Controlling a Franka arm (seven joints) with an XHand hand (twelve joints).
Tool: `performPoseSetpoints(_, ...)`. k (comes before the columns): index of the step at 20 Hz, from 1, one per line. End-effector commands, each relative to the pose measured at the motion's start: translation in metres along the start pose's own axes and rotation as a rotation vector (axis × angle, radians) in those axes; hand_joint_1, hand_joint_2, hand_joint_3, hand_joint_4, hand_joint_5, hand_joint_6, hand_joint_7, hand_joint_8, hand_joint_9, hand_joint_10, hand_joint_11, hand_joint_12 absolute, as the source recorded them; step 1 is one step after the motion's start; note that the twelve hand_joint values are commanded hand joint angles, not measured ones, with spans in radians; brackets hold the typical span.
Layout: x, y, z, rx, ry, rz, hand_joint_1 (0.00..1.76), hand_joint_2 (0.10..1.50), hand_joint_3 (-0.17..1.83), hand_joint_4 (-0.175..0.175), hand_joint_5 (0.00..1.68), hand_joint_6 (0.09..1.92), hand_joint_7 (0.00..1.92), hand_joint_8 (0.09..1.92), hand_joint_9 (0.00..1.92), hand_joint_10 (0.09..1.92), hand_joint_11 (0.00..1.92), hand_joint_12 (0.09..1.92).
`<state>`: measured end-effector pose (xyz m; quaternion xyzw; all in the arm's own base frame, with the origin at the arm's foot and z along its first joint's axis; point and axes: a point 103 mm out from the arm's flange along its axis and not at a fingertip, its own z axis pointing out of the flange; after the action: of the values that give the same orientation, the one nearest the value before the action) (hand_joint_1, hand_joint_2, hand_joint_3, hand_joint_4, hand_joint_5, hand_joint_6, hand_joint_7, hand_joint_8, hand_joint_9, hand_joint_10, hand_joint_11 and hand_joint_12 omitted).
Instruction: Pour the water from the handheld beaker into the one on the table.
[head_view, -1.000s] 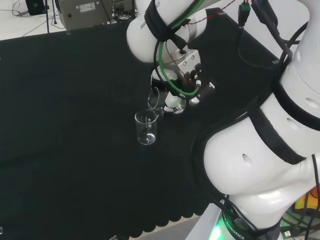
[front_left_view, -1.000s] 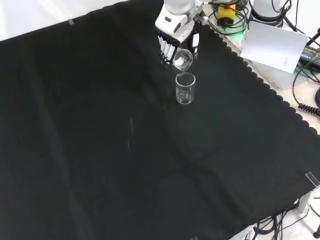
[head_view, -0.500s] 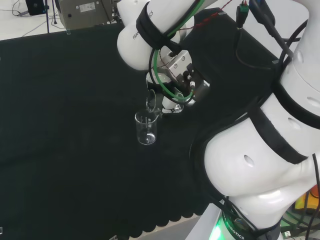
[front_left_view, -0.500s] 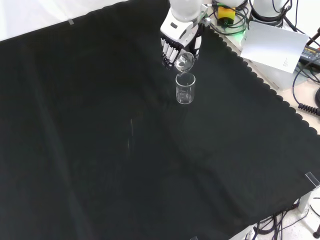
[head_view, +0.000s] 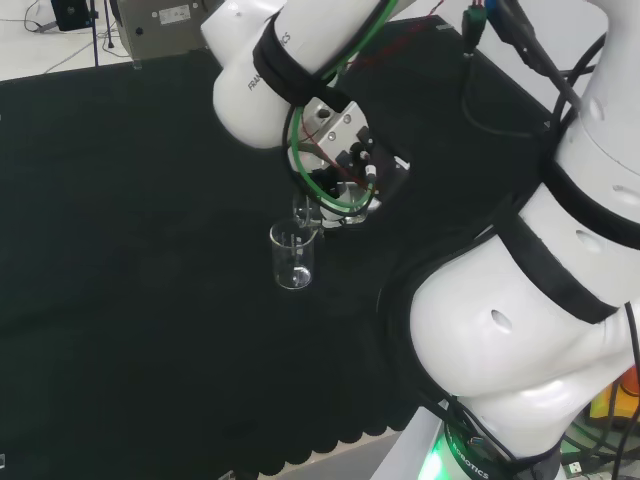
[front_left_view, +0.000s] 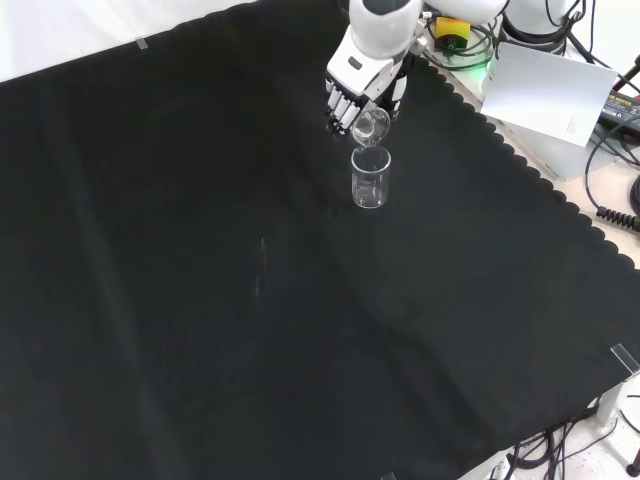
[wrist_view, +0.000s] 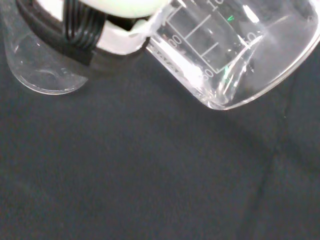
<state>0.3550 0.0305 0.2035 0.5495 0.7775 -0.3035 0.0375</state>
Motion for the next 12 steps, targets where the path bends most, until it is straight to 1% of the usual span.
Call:
performPoseSetpoints(1,0.0053,0.0031,-0.0061,0.029,-0.051,0.010,1.32,1.02,-0.17,-0.175,1.48,0.12,1.56,0.09,1.72,0.46,1.49,0.75)
performPoseSetpoints(7,0.0075,0.0040,-0.0099,0.040,-0.093,0.027,1.32,1.02,-0.17,-0.175,1.48,0.13,1.56,0.09,1.71,0.46,1.49,0.75)
performPoseSetpoints(12,0.0091,0.0044,-0.0143,0.047,-0.115,0.036,1.32,1.02,-0.17,-0.175,1.47,0.13,1.55,0.09,1.71,0.47,1.49,0.75)
